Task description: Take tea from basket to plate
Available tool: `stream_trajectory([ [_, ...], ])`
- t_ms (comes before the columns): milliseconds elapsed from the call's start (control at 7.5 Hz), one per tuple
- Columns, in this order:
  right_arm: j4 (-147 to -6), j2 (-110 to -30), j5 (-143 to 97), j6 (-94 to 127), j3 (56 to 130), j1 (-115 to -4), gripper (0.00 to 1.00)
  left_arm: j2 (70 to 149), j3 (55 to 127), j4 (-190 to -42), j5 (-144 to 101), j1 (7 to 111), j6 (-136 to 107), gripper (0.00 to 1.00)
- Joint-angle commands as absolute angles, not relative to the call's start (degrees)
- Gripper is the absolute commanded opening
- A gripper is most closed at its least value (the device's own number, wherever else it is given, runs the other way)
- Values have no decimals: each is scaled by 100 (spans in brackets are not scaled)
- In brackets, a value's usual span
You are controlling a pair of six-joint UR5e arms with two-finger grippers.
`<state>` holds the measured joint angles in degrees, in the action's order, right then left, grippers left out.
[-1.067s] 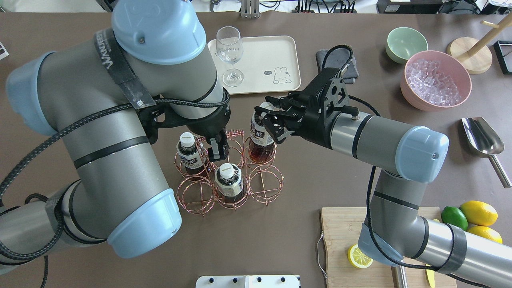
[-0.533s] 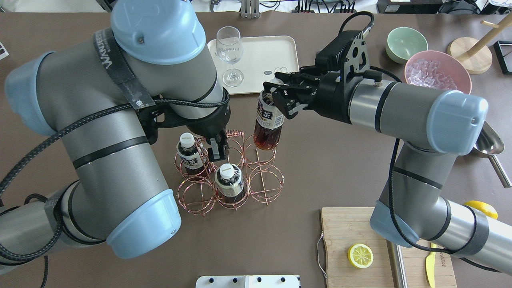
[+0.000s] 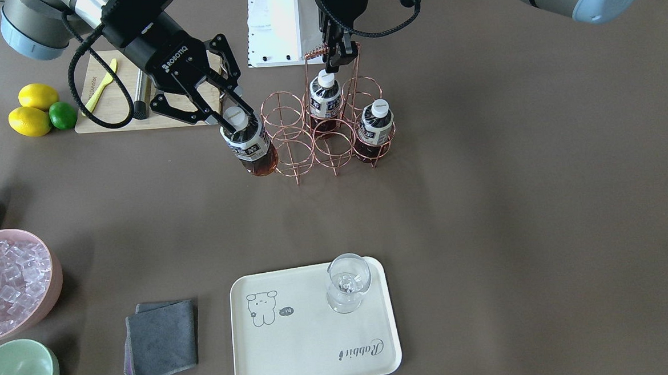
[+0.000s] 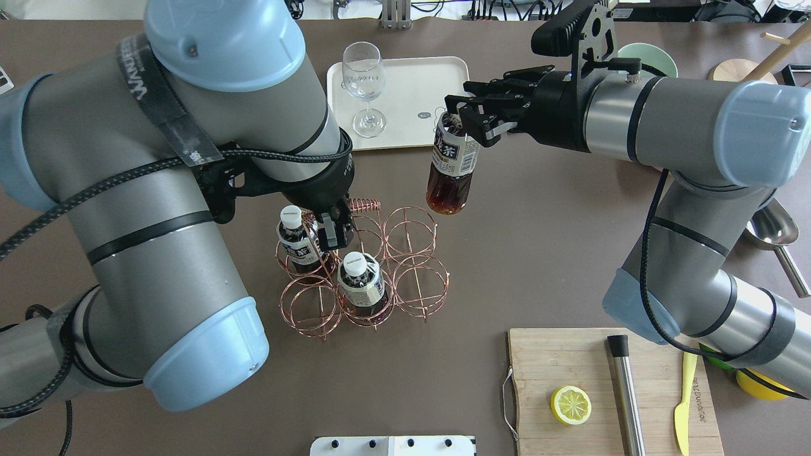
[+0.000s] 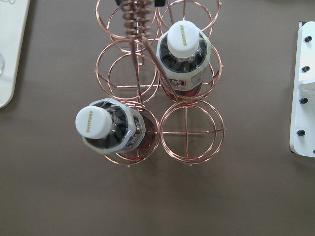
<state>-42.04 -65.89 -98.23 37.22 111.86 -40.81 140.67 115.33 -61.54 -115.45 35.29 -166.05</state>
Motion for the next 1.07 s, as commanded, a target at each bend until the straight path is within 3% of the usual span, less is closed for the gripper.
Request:
stream_trajectory([
  [0,-4175,-6592,-9844,3727,10742,-4314,0,13879,12196,-5636,-11775,4233,-16140,0],
  [267,-4131,-6522,-9739,3727,10286,-4578,0,13704,12278,-5301,-12399,5120,-15192,0],
  [533,-4070,-6329,-9389,3927,9855,-4772,0,12907,12585,-5107,-12628,6234,-13589,0],
  [800,-4061,-5830,-9028,4209,9197,-4878,0,12133,12490,-5159,-12778,7237,-11472,0],
  [933,-4061,-5627,-8835,4340,8924,-4878,0,11955,12106,-5159,-12823,7625,-10365,0],
])
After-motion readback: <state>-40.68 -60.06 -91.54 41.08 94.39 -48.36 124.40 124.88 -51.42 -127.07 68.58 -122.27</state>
